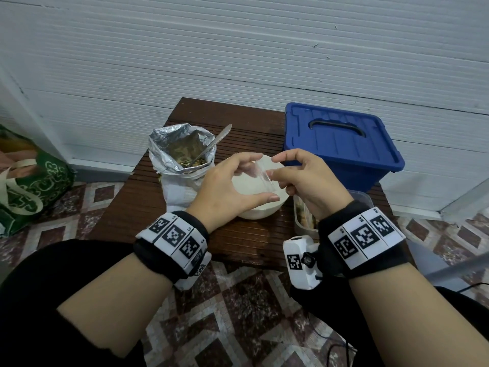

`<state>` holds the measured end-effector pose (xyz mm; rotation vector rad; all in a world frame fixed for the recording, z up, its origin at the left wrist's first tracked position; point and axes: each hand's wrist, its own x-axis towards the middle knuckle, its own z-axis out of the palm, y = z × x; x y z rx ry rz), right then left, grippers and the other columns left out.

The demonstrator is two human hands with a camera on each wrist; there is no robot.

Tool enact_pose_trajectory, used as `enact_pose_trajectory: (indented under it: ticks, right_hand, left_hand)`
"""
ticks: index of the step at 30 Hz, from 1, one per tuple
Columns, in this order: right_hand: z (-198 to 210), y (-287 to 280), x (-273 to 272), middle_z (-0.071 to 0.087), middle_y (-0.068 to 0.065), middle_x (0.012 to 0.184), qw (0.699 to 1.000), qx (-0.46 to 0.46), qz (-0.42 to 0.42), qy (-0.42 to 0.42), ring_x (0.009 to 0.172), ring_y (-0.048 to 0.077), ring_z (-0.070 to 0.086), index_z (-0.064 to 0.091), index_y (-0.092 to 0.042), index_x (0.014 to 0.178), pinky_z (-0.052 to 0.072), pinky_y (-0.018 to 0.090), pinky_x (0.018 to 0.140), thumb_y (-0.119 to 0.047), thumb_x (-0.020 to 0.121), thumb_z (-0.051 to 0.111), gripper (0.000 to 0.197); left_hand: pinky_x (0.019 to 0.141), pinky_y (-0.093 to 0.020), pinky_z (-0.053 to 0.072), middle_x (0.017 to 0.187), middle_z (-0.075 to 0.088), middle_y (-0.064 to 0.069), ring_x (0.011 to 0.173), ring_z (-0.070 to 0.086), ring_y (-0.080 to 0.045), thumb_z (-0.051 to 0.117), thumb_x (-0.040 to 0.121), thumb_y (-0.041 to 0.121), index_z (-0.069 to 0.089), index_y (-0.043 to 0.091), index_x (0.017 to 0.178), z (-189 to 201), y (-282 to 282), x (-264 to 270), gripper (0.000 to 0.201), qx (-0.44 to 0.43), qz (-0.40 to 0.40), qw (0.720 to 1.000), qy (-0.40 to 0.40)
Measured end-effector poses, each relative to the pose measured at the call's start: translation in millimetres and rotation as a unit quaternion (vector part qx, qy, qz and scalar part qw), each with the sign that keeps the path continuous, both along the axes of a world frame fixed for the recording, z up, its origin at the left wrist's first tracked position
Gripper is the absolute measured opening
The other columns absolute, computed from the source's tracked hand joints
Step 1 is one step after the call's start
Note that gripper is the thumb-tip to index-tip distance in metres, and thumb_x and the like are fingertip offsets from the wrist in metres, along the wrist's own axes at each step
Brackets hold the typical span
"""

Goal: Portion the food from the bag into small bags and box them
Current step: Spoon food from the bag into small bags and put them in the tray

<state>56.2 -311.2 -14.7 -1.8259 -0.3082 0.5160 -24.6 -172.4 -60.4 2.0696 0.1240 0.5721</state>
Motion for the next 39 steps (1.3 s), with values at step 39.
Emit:
enact_pose_trajectory:
  ticks: [39]
  right_hand:
    - [7.4,91.8,2.7,0.069,-0.003,0.101,0.991,-0.004,0.008,-0.132,0.097,0.009,0.061,0.072,-0.014,0.101,0.045,0.023,0.080,-0.043,0.083,0.068,0.034]
  left_hand:
    - [0.080,0.000,0.040,0.108,0.064,0.009,0.092,0.052,0.010,0.080,0.069,0.041,0.066,0.021,0.108,61.7,118.9,-31.9,0.047,0.003,0.236,0.970,-0.057]
